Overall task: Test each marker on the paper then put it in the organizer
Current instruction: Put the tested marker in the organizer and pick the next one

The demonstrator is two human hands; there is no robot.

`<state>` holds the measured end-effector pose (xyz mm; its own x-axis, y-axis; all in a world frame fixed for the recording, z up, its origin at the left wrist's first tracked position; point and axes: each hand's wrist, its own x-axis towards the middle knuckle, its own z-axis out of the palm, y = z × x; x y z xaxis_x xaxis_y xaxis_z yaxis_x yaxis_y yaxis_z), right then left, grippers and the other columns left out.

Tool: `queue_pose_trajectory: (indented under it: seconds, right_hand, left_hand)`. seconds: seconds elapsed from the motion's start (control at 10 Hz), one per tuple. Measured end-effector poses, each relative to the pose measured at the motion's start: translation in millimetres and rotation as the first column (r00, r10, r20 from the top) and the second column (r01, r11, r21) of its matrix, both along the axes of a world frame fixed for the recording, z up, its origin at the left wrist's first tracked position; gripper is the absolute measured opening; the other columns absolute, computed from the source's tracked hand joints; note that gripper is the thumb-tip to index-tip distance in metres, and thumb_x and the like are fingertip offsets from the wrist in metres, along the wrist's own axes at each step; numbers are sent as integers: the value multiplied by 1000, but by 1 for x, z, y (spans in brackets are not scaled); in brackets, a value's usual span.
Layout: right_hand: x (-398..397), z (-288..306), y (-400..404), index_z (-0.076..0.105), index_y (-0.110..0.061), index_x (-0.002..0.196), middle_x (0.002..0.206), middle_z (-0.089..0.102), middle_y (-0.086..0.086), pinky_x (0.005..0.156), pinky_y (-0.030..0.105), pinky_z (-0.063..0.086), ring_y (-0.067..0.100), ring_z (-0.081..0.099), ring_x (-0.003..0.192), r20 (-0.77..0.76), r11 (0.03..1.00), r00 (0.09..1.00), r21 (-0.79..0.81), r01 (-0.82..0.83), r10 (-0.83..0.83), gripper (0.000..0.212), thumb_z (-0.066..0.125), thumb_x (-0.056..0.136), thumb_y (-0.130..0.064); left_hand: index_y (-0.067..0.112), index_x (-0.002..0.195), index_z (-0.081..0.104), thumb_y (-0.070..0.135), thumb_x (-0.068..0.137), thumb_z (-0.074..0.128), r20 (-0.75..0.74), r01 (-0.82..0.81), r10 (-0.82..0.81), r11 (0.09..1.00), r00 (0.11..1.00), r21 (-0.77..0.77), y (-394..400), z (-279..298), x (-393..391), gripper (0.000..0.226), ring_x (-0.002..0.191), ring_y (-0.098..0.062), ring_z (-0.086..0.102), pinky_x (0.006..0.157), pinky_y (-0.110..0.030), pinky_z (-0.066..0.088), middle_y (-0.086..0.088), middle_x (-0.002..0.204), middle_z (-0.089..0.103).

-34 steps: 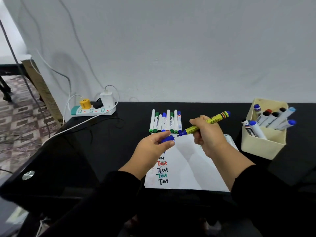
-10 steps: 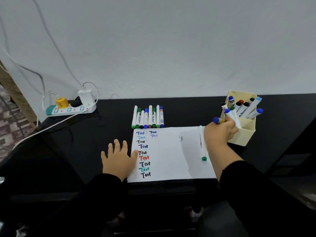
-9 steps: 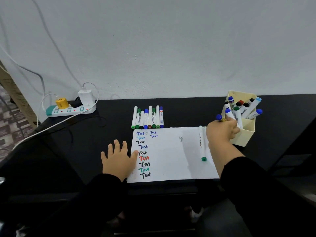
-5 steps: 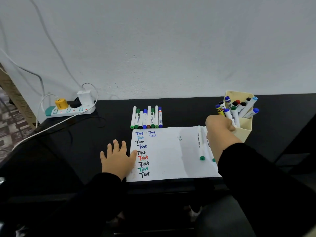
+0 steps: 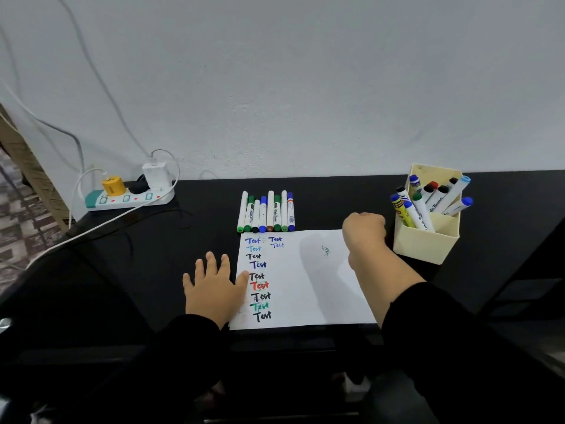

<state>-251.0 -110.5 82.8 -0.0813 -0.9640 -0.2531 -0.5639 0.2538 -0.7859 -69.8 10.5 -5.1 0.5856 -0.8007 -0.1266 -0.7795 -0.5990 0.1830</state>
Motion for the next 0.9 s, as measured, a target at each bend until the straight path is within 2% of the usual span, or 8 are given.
queue_pose_trajectory:
  seconds: [0.1,0.2,0.3,0.4,0.5,0.6,0.8,0.9]
  right_hand:
    - [14,-4,5,53,-15,97,76,42,-3,71,18,35,13,51,81,-428,976,882,2,-216,196,17,64,84,-19]
    - [29,-20,-7,51,-8,106,71,38,-2,68,20,36,14,48,74,-278,966,925,71,-248,258,27,64,85,-18]
    - [46,-35,-28,51,-5,104,80,47,6,57,25,37,14,42,61,-26,980,979,12,-200,200,20,51,92,-20]
    - [63,-39,-47,50,-9,97,78,50,6,49,26,32,17,44,61,-167,968,954,56,-244,250,17,50,95,-26]
    - [75,-41,-64,53,-8,95,84,55,7,55,28,36,20,50,68,-369,924,853,54,-377,370,25,47,96,-32]
    - [83,-39,-72,53,-9,87,71,49,3,48,27,31,15,44,58,-476,909,782,106,-403,402,22,45,95,-28]
    - [92,-38,-80,45,-11,71,67,44,3,49,26,31,15,41,56,-494,905,771,88,-417,403,28,44,94,-25]
    - [87,-33,-79,44,-10,69,65,45,3,48,26,30,15,41,53,-409,927,841,35,-375,355,32,43,95,-29]
  left_hand:
    - [23,151,5,58,95,19,0,5,-5,1000,1000,-10,0,0,1,67,145,-25,-5,115,-48,-2,-4,159,-5]
    - [23,151,4,58,95,18,8,9,-9,1000,1000,4,-2,-1,2,68,145,-25,-6,115,-49,-3,-4,158,-6]
    - [23,151,3,59,94,18,19,4,-5,1000,1000,21,-5,-3,4,68,145,-25,-7,114,-50,-3,-4,158,-8]
    - [22,151,1,58,94,17,28,8,-8,999,1000,33,-5,-4,4,68,145,-25,-8,114,-50,-3,-4,158,-9]
    - [22,150,0,57,95,17,44,7,-8,999,999,37,-6,-4,3,68,145,-25,-9,114,-50,-2,-5,158,-10]
    - [22,150,-2,57,95,17,47,3,-6,998,999,56,-7,-4,3,68,145,-25,-11,114,-50,-3,-4,158,-12]
    - [22,150,-3,57,95,17,34,1,-3,998,999,69,-7,-4,4,68,144,-25,-12,114,-50,-5,-4,158,-13]
    - [23,150,-2,57,95,17,31,-5,3,997,1000,74,-7,-3,4,68,145,-25,-11,114,-50,-4,-4,158,-12]
